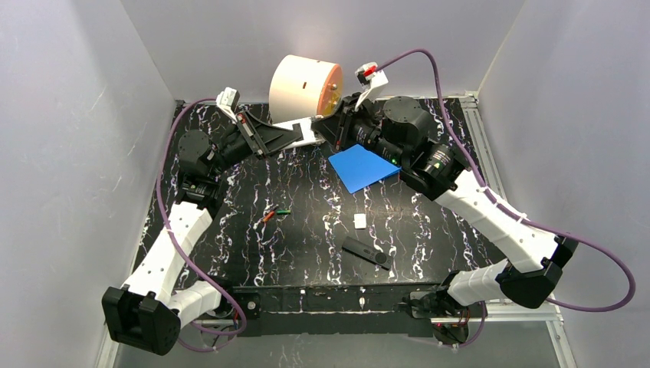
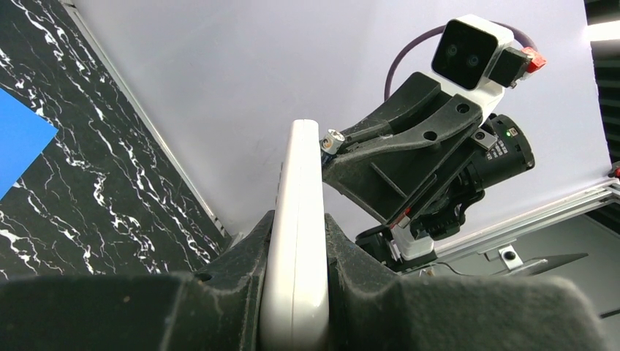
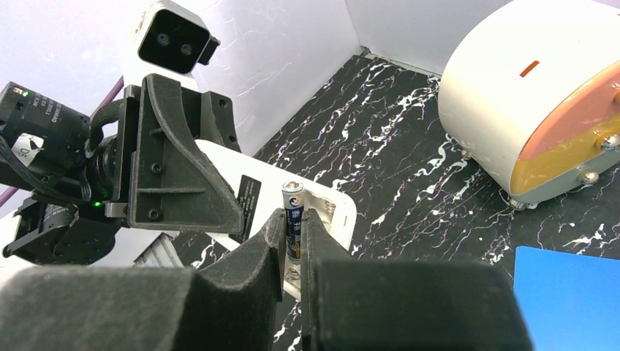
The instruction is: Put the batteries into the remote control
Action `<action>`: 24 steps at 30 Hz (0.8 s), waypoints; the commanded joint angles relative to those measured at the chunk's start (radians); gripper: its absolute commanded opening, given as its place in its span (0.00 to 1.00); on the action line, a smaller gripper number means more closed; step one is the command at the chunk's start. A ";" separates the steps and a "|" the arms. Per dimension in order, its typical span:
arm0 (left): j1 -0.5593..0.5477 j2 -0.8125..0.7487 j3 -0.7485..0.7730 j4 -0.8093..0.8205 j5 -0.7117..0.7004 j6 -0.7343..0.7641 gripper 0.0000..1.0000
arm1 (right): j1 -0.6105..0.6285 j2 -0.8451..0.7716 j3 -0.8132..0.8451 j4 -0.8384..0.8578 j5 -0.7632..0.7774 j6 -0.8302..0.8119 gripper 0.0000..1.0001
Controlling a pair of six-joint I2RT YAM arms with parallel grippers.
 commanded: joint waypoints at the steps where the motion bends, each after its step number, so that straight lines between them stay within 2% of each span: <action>1: -0.002 -0.015 0.016 0.057 -0.011 -0.014 0.00 | 0.006 -0.015 0.006 0.033 0.000 -0.010 0.09; 13: -0.002 -0.019 0.012 0.073 -0.016 -0.026 0.00 | 0.006 -0.020 0.019 0.021 0.036 -0.004 0.29; 24: -0.002 -0.027 0.005 0.074 -0.016 -0.024 0.00 | 0.005 -0.018 0.064 0.013 0.044 0.005 0.38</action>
